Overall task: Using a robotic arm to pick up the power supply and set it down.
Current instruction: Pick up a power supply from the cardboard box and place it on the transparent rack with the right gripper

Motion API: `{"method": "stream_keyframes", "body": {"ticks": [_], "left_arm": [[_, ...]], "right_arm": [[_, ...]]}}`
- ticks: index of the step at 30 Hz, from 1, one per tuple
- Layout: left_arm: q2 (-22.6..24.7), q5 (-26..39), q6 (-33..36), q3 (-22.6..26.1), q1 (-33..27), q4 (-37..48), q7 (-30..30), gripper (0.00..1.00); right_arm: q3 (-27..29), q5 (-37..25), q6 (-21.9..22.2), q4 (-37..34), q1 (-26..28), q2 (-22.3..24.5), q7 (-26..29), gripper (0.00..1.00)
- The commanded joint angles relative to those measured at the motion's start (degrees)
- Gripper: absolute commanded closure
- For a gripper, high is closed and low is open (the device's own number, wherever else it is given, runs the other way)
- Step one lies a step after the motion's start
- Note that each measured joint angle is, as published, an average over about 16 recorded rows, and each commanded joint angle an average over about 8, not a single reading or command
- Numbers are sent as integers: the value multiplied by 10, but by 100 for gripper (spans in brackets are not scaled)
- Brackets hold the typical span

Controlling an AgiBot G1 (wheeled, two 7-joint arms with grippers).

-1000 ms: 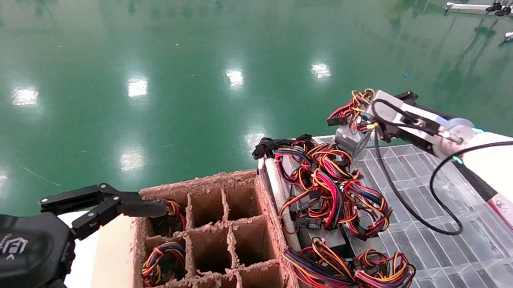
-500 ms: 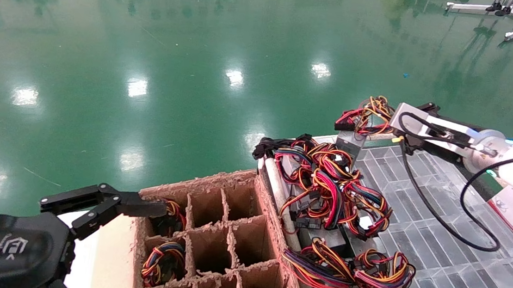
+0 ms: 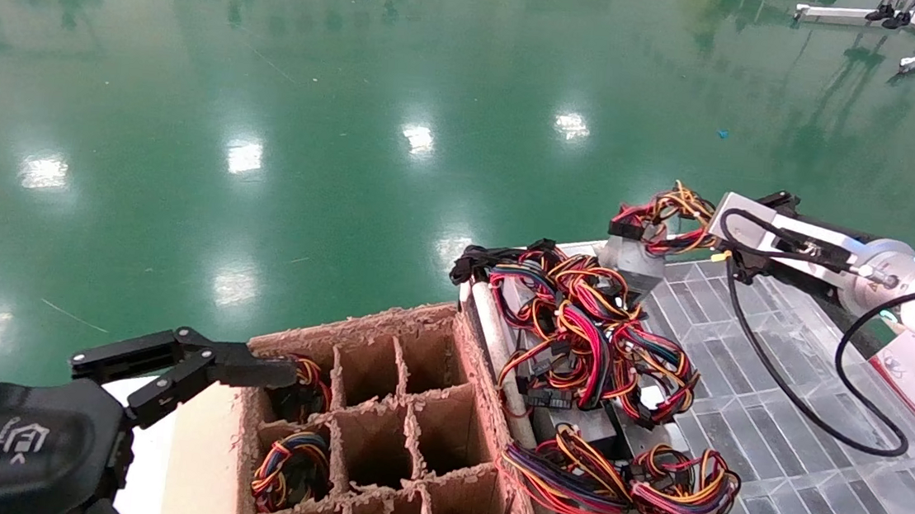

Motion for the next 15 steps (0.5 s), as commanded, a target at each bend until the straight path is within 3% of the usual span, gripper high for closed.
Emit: {"method": "stream_keyframes", "body": {"ticks": [1, 15], "left_arm": [[0, 0, 0, 0, 0, 0, 0, 0], [0, 0, 0, 0, 0, 0, 0, 0]], "right_arm": [[0, 0, 7, 0, 0, 1, 0, 100], [4, 6, 46, 4, 3, -54, 20, 100]]}}
